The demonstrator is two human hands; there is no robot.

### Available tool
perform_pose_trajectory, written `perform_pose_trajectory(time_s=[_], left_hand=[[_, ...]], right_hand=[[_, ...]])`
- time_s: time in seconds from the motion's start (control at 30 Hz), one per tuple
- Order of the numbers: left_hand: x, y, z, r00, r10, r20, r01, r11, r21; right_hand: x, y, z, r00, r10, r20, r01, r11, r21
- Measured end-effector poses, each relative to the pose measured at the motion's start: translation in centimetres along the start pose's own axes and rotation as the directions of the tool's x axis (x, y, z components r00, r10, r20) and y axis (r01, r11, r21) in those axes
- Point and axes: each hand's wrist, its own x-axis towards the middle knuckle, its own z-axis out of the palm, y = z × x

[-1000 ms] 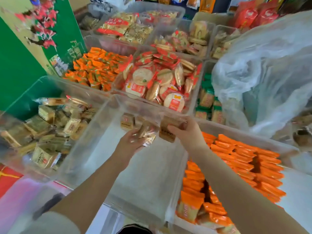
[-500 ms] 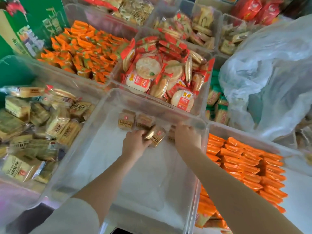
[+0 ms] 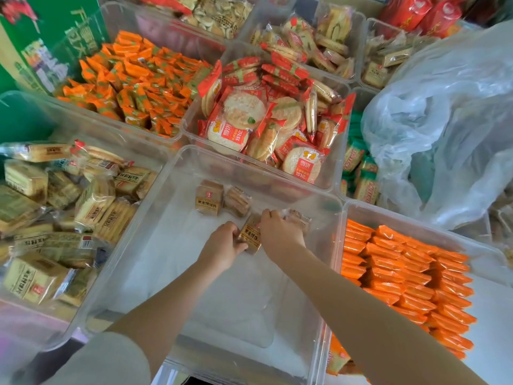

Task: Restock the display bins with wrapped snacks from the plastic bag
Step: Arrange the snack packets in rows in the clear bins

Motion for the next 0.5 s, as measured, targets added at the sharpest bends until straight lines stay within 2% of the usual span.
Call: perform_pose_trajectory(time_s=[0.07,0.17,0.27,0.37,0.43,0.5], left_hand=[[-0.1,-0.2,0.1,1.000,-0.011,-0.015,0.010,0.999,-0.045],[-0.2,-0.6,0.0,1.000,-0.007,-0.022,0.006,0.996,-0.084],[-0.4,-1.0,-0.3,1.000,0.013,-0.026,-0.013,1.000,-0.021],[-0.3,-1.0,-1.1,0.991,-0.007,-0.134,0.009,1.000,0.008],[-0.2,-1.1,-2.3,0.956,-0.077,-0.283,0.067,0.997,-0.046],[0.2,-1.3,-3.5,0.915,-0.111,-0.387,0.089,0.993,-0.074]], right_hand=[[1.1,-0.4,0.9,0.996,0.082,0.048,-0.087,0.989,0.118],[2.2,0.0,1.4,0.991,0.129,0.034,-0.134,0.957,0.258],[2.0,0.2,1.3,0.988,0.145,0.059,-0.157,0.916,0.369],[1.2,0.2,0.4,0.989,0.137,-0.052,-0.116,0.949,0.292],[0.7,0.1,-0.4,0.979,0.109,-0.172,-0.074,0.977,0.199],[0.4,0.0,-0.8,0.972,0.063,-0.227,-0.040,0.994,0.106]])
